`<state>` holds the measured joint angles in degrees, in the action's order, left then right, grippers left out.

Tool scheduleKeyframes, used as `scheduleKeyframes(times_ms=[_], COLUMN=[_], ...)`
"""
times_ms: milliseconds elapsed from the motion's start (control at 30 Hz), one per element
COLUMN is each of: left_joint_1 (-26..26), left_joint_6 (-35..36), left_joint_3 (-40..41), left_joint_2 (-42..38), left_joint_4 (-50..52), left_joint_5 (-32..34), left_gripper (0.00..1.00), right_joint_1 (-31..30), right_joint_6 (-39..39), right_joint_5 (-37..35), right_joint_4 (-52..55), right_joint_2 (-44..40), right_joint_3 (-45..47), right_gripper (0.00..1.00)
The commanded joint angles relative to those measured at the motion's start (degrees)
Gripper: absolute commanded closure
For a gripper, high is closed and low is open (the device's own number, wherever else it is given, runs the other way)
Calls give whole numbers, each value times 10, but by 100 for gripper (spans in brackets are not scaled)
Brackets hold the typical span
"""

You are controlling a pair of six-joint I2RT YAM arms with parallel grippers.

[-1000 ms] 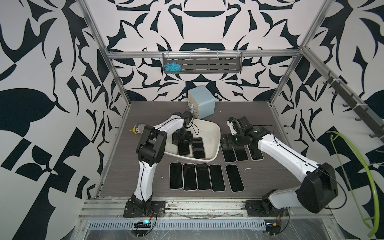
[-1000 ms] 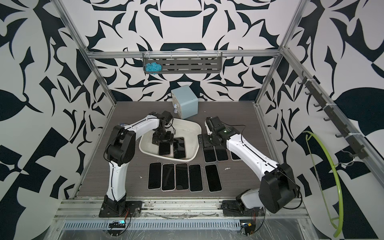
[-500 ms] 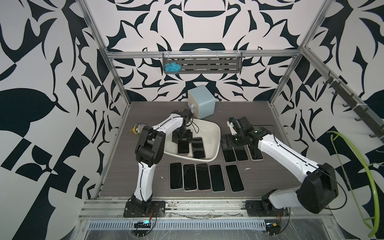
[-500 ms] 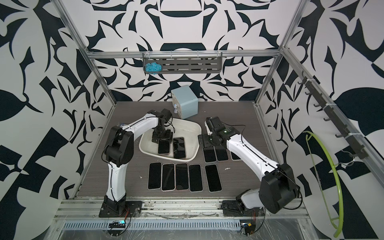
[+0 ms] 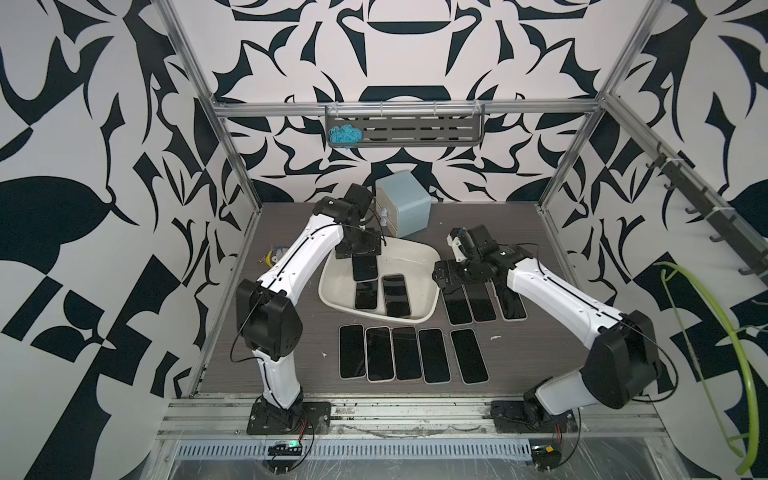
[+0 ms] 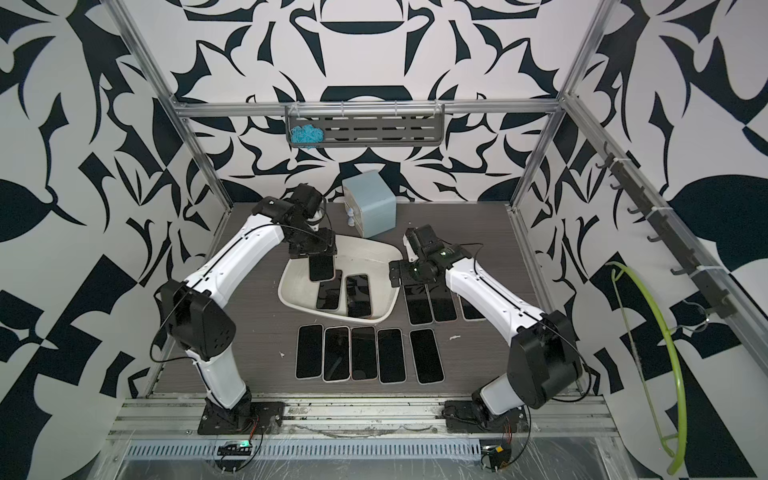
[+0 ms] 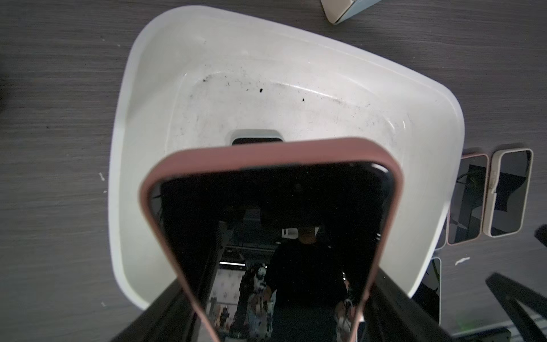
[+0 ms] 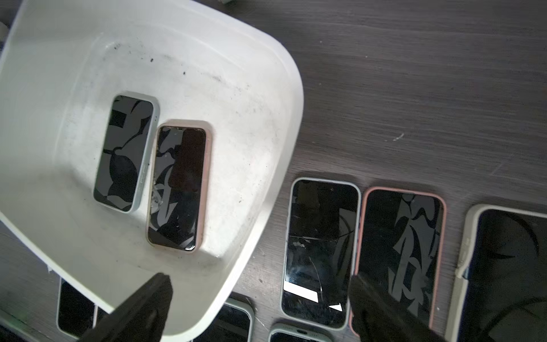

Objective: Take the phone out of the storage box
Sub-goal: Pick up the phone from the storage box, then place the phone at the center of the board.

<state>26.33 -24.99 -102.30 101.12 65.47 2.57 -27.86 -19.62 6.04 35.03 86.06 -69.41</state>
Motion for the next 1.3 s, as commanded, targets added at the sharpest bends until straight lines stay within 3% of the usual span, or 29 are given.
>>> scheduleKeyframes(times_ms=[0, 200, 567, 800, 1033, 1267], left_joint_1=[-17, -54, -54, -54, -54, -56], left_joint_6=[3, -4, -87, -128, -154, -143], left_joint_3=[53, 190, 375, 473, 556, 556], left_joint_2=[-81, -232, -402, -435, -416, -345], left_joint_4=[52, 64, 47, 9, -49, -37], left_joint_5=[32, 54, 47, 23, -9, -17], left_gripper=[43, 42, 34, 32, 32, 29], right_joint_1=[-3, -13, -36, -36, -36, -36], right_joint_6=[-16, -22, -41, -23, -2, -3], right_joint_5=[25, 46, 58, 49, 52, 44], right_joint_4=[-29, -37, -35, -26, -8, -37], right_joint_2=[3, 47, 94, 72, 67, 42], right_joint_3=[-27, -62, -121, -104, -101, -52], right_gripper=[2, 2, 2, 2, 3, 3])
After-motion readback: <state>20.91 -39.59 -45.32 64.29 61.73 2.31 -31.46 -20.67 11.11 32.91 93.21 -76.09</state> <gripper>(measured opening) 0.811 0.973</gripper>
